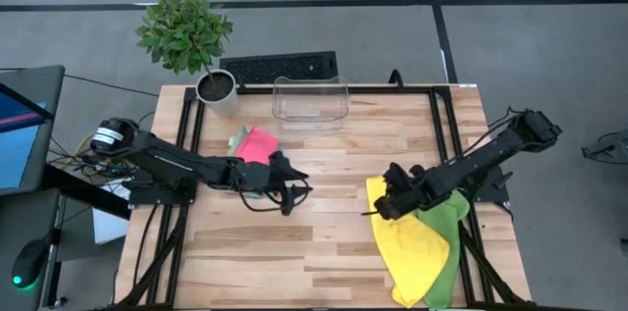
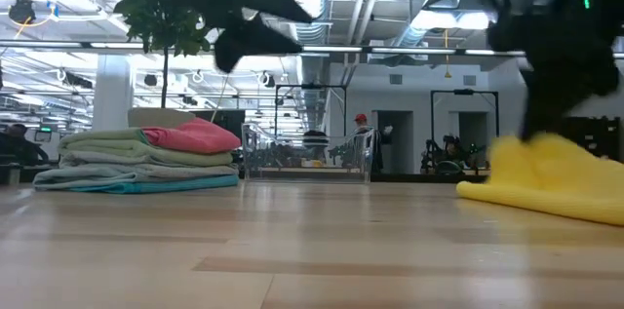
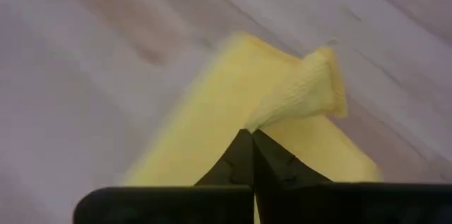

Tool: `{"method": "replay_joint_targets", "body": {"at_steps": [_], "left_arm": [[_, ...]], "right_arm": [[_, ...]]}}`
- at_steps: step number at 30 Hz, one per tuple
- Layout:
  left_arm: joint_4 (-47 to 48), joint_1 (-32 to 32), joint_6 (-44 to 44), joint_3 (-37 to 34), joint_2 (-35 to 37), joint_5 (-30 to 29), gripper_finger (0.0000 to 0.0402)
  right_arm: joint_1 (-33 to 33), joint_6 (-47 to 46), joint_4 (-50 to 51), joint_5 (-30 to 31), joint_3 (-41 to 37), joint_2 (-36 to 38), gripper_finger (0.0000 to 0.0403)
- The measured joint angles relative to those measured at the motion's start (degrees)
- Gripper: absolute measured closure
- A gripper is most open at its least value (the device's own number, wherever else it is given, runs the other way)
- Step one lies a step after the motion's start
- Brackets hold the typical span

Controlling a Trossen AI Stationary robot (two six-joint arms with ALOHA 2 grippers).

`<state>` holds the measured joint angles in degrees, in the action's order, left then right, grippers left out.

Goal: Fold microfiber towels
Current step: Fold the yellow microfiber cloth

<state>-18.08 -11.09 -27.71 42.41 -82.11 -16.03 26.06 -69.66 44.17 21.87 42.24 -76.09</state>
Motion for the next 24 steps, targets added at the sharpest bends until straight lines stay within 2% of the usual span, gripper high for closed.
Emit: {"method": "replay_joint_targets", "body": {"at_steps": [4, 10, 17, 20, 24], "left_arm": [[-7.4, 1.7, 3.8, 0.0, -2.4, 5.0, 0.02], [-13.8, 3.5, 9.1, 0.0, -3.5, 5.4, 0.02], [-13.5, 3.8, 13.6, 0.1, -3.6, 10.3, 0.02], [-12.9, 3.6, 15.3, 0.7, -5.8, 12.4, 0.02], [-11.7, 3.3, 20.0, 5.2, -12.1, 15.5, 0.02]], "right_arm": [[2.9, 5.0, -0.1, 2.5, 7.9, 0.0, 0.0392], [9.1, 5.2, -5.7, 5.1, 13.9, -3.3, 0.0397], [17.1, 1.8, -24.6, 5.0, 17.0, -17.5, 0.0394], [21.4, -1.6, -26.7, 5.1, 21.6, -23.5, 0.0397], [26.2, -5.5, -24.2, 5.2, 28.6, -29.5, 0.0394]]}}
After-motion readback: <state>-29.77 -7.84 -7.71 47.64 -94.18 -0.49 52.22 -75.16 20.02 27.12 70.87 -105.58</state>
